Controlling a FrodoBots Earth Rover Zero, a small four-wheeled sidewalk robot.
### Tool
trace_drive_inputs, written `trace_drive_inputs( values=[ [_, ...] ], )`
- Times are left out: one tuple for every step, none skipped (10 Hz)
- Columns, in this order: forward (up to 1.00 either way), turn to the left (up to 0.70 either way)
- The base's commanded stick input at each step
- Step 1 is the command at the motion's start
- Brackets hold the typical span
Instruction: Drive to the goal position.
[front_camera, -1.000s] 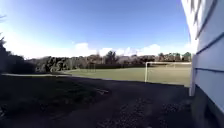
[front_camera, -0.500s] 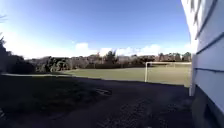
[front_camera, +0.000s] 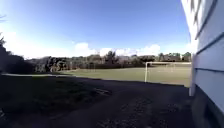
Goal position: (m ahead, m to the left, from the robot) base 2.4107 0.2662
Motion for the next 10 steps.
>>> trace_drive_inputs(
  values=[
    [0.04,0.00],
    [0.04,0.00],
    [0.04,0.00],
    [0.04,0.00],
    [0.04,0.00],
    [0.04,0.00],
    [0.04,0.00],
    [0.02,0.00],
    [0.00,0.00],
    [0.03,0.00]
  ],
)
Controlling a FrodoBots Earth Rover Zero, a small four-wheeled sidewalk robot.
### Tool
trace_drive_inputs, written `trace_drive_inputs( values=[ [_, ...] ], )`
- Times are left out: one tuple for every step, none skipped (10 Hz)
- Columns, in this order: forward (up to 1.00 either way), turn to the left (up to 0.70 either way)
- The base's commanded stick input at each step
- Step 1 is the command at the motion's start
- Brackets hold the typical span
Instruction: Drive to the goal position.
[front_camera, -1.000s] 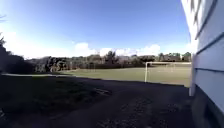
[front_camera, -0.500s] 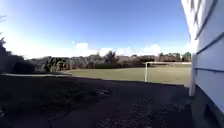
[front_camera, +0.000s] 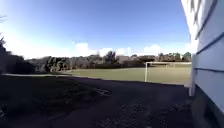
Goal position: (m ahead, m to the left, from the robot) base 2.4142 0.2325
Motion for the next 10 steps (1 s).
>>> trace_drive_inputs(
  values=[
    [0.04,0.00],
    [0.04,0.00],
    [0.04,0.00],
    [0.04,0.00],
    [0.04,0.00],
    [0.04,0.00],
    [0.04,0.00],
    [0.04,0.00],
    [0.04,0.00],
    [0.04,0.00]
  ],
)
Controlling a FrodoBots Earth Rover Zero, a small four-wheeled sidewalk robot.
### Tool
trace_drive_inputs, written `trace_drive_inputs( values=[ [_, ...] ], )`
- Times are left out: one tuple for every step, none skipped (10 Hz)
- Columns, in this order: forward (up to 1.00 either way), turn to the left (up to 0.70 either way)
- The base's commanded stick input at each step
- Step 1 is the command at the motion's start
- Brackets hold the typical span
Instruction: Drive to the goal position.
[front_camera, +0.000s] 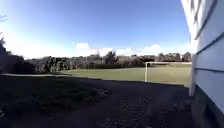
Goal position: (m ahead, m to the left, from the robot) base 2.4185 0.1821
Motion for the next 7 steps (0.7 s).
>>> trace_drive_inputs(
  values=[
    [0.04,0.00],
    [0.04,0.00],
    [0.04,0.00],
    [0.02,0.00],
    [0.04,0.00],
    [0.04,0.00],
    [0.04,0.00]
  ],
)
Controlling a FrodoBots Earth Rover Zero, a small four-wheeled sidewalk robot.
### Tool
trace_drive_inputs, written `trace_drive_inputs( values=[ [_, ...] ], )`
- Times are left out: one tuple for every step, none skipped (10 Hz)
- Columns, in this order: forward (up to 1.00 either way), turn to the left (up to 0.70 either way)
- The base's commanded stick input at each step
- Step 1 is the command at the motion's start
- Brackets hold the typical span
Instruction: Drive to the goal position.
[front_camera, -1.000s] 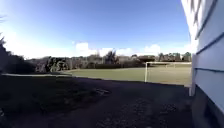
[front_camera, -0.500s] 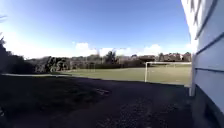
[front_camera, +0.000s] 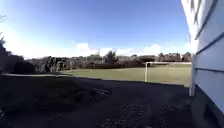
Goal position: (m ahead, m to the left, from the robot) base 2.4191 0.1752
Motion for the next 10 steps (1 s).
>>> trace_drive_inputs(
  values=[
    [0.04,0.00],
    [0.04,0.00],
    [0.04,0.00],
    [0.04,0.00],
    [0.04,0.00],
    [0.04,0.00],
    [0.04,0.00],
    [0.04,0.00],
    [0.04,0.00],
    [0.04,0.00]
  ],
)
